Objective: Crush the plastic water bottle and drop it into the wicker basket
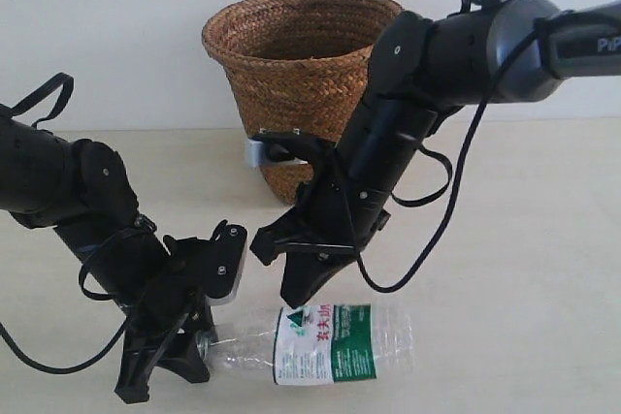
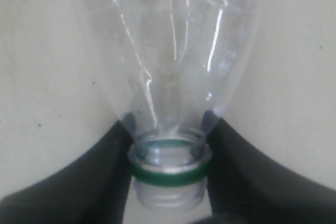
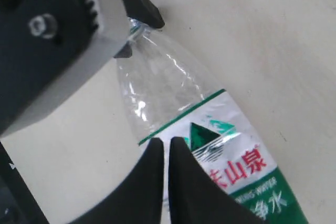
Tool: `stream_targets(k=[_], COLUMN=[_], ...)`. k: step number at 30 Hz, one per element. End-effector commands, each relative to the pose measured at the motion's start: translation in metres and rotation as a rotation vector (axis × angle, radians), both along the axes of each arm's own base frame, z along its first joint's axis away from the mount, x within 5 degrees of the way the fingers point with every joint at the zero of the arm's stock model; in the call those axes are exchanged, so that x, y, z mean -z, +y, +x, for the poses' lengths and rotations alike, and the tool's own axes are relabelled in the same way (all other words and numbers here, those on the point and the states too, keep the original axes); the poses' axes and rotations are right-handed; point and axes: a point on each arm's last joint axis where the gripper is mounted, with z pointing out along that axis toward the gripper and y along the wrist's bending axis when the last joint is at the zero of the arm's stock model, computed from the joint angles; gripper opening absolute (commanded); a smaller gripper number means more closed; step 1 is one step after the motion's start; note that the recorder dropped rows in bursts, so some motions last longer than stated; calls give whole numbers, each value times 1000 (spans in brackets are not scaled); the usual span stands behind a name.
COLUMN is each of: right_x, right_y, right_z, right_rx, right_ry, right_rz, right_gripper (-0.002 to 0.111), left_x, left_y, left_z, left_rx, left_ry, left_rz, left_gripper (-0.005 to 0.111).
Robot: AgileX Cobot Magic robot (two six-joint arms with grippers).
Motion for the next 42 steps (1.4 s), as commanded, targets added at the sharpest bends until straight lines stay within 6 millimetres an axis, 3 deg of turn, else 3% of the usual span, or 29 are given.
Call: stream_targets(k=[1, 4, 13, 22, 33, 37, 42], right_x=[25, 43, 51, 91, 119, 114, 75], right_y=[3, 8, 13, 15, 13, 14, 14], right_z=[5, 7, 8, 9, 9, 8, 10], right_rx=[30, 57, 76, 108, 124, 97, 69], right_ry=[55, 113, 152, 233, 281, 275, 188], right_rz=[-9, 12, 45, -2, -50, -28, 33], right_gripper=[0, 0, 0, 0, 0, 0, 0], left_x=[-2, -2, -2, -2, -2, -2, -2], left_y=[-1, -1, -1, -1, -1, -1, -1], left_z=[-1, -1, 1, 1, 1, 1, 1], left_rx=[0, 0, -30, -30, -30, -30, -30], left_ry=[-4, -4, -14, -14, -14, -14, -16], left_rz=[1, 1, 1, 1, 1, 1, 1], left_gripper=[4, 4, 4, 4, 4, 4, 4])
